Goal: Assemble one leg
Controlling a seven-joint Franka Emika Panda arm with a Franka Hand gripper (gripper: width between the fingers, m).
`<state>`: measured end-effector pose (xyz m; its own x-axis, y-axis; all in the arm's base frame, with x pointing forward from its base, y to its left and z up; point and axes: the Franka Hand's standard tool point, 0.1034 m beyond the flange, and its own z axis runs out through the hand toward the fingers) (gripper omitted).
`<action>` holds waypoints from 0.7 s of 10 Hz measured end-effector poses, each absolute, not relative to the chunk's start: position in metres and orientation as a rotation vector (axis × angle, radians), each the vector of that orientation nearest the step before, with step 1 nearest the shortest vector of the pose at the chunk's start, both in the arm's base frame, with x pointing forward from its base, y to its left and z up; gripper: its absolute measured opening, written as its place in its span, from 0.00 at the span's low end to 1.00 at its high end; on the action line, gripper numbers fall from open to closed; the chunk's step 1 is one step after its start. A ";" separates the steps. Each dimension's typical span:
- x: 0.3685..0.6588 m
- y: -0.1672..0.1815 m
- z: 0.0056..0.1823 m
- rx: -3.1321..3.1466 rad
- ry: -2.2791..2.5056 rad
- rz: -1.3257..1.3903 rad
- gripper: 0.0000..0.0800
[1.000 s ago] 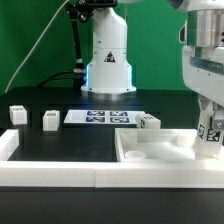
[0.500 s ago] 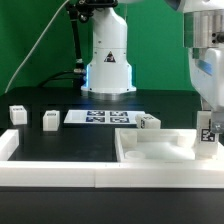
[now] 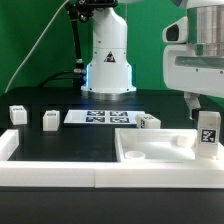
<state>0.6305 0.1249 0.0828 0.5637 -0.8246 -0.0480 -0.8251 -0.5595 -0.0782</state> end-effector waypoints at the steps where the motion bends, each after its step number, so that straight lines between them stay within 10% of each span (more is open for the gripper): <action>1: 0.630 0.123 0.080 -2.782 1.256 0.004 0.81; 7: 0.628 0.125 0.076 -3.021 0.613 -0.038 0.81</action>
Offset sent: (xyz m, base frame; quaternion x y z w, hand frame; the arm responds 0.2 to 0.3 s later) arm 0.0002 -0.0059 -0.0052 -0.0046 0.0123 -0.2654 0.9640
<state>0.6279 0.1254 0.0761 0.9207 -0.3901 0.0124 -0.3886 -0.9193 -0.0623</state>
